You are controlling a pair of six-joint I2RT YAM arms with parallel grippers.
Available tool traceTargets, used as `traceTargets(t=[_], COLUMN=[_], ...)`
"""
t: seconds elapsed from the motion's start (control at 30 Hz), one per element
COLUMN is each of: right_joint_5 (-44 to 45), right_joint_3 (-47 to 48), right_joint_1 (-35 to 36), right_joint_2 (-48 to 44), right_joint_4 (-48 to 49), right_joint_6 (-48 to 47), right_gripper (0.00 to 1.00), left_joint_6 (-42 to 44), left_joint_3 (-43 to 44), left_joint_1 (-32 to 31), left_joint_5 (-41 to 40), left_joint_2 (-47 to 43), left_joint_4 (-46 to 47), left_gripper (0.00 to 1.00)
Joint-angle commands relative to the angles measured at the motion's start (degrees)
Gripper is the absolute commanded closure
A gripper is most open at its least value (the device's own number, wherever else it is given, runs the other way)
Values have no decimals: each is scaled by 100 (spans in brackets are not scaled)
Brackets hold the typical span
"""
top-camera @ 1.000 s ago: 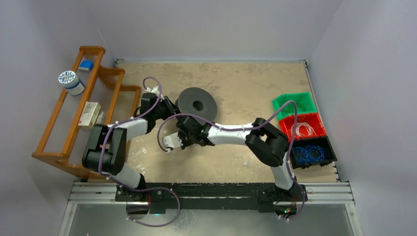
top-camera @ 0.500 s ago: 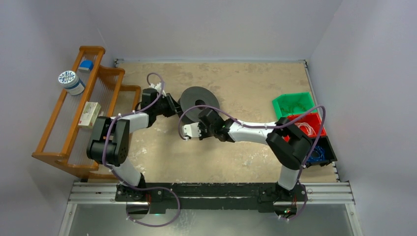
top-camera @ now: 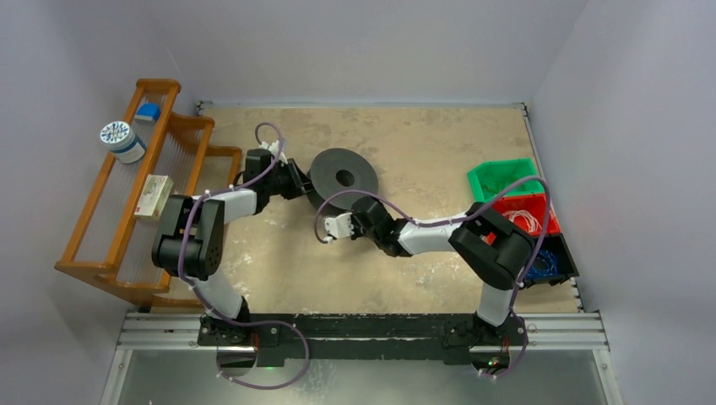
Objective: Wrap the cables
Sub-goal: Wrap the cable around the cable reel.
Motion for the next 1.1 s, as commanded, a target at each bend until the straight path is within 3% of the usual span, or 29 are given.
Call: traceTargets(t=[0.0,0.13,0.4,0.67,0.87,1.07], right_joint_5=[749,223,-2571,-4570,-5563,-5928], right_joint_3=[-311,-132,871,2280,3548,4316], right_joint_1=[-189,-525,-1455,-2256,-2763,-3034], right_joint_2=[-4,-85,-368,367,1165,1493], right_joint_4=[1670,1252,-788,-2647,-4051,-4797], right_joint_6=[-438,29,1449,1985,2018,1990], right_gripper=[100,100,100,100,100,100], left_joint_6=[612,619,903,1465,2410,3349], left_joint_3=[123,150,235,208,431,680], left_joint_1=[7,30,34,6,-236,-597], left_joint_5=[98,123,879,1709,1536,1036], left_joint_2=[262,307,455,461,147,-111], left_joint_4=[-458,-467,-96,151,-389,-979], left_gripper=[100,100,100,100,100,100])
